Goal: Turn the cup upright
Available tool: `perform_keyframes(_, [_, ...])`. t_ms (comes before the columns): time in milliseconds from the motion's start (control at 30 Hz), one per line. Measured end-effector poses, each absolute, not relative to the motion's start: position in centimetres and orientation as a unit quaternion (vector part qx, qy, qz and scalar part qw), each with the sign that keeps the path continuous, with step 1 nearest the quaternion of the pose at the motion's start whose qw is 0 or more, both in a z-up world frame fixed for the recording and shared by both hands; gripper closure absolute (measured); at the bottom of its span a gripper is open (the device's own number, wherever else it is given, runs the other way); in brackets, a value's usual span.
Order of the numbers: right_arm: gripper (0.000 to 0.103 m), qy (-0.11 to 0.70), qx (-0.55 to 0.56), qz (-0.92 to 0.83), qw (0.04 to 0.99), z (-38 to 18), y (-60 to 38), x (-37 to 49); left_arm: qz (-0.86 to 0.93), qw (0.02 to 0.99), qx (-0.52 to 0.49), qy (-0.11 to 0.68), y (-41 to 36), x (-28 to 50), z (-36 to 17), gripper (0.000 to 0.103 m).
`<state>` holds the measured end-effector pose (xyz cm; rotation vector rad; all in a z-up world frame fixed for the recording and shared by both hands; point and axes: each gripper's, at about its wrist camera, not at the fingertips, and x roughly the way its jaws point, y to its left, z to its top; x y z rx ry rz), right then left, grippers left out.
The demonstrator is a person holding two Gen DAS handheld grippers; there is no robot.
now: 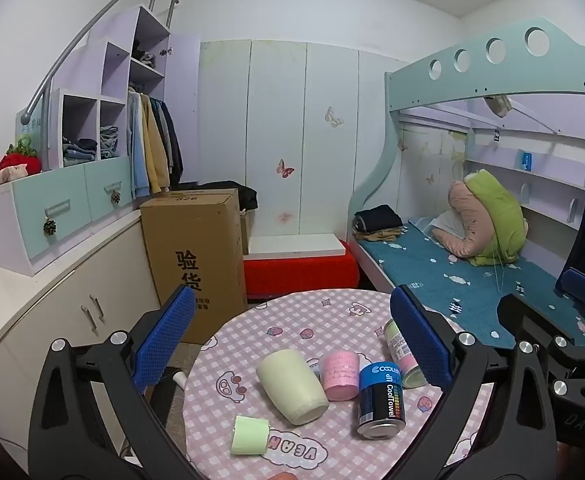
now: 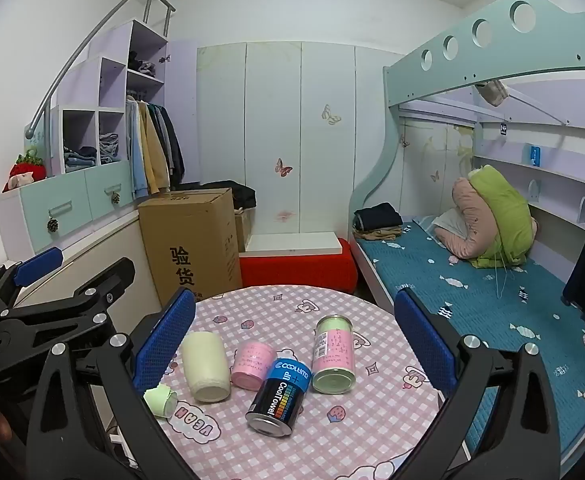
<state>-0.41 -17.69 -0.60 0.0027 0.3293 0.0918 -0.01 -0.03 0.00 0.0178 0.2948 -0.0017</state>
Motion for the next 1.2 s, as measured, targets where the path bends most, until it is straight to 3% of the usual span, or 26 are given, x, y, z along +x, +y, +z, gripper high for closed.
perform_keyframes(1200, [0.007,0.163,0.005,0.046,0.985,-0.8,-17.84,-0.42,-0.004,0.989,0.0,0.148,0.36,-0.23,-0.07,0.005])
